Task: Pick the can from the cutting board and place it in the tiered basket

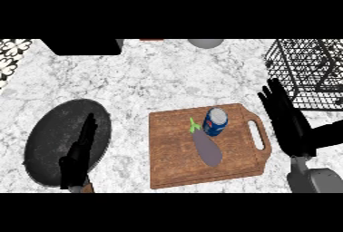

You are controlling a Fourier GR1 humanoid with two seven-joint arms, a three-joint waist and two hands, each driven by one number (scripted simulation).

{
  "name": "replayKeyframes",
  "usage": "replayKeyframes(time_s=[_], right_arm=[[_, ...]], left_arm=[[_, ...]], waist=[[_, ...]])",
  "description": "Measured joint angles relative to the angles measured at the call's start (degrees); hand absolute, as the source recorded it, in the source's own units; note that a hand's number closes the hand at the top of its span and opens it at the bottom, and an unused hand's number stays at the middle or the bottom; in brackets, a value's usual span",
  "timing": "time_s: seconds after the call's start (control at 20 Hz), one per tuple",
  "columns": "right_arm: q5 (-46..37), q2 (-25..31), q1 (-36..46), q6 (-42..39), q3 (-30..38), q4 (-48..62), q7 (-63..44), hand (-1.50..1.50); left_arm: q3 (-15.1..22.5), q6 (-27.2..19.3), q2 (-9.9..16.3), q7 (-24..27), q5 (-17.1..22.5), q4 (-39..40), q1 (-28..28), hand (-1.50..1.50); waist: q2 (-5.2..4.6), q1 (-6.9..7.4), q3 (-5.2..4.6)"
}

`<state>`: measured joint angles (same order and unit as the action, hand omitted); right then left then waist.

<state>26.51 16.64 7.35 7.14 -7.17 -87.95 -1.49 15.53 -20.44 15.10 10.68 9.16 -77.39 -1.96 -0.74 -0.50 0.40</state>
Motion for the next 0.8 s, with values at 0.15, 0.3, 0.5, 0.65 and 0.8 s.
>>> replayKeyframes(time_s=[0.15, 0.3, 0.5, 0.65, 0.8], right_arm=[[4.8, 0.1, 6.1, -6.7, 1.6, 3.1, -0.1, 1.50], [11.4, -0.8, 12.3, -15.3, 2.0, 3.7, -0.3, 1.50], [17.1, -1.2, 16.1, -20.7, 3.5, 9.6, -2.5, -1.50], [25.1, -2.0, 17.4, -30.9, 2.4, 13.3, -6.7, -1.50], [32.2, 0.4, 19.2, -42.8, 3.4, 17.1, -9.6, -1.50]], left_arm=[[0.3, -0.2, 0.1, -1.1, -1.0, -1.1, 2.6, 0.00], [0.7, -0.1, 0.0, -1.2, -2.0, -2.9, 6.6, 0.00], [2.0, 0.0, -1.2, -2.3, -2.5, -4.5, 9.8, 0.00], [2.4, 0.1, -1.6, -3.2, -2.8, -5.2, 11.7, 0.00], [2.4, -0.1, -1.7, -4.5, -3.0, -5.7, 12.9, 0.00]], waist=[[0.12, 1.24, -0.08], [-0.13, 3.03, 0.08], [-0.79, 3.91, 0.30], [-1.13, 4.75, 0.29], [-1.03, 4.64, 0.22]])
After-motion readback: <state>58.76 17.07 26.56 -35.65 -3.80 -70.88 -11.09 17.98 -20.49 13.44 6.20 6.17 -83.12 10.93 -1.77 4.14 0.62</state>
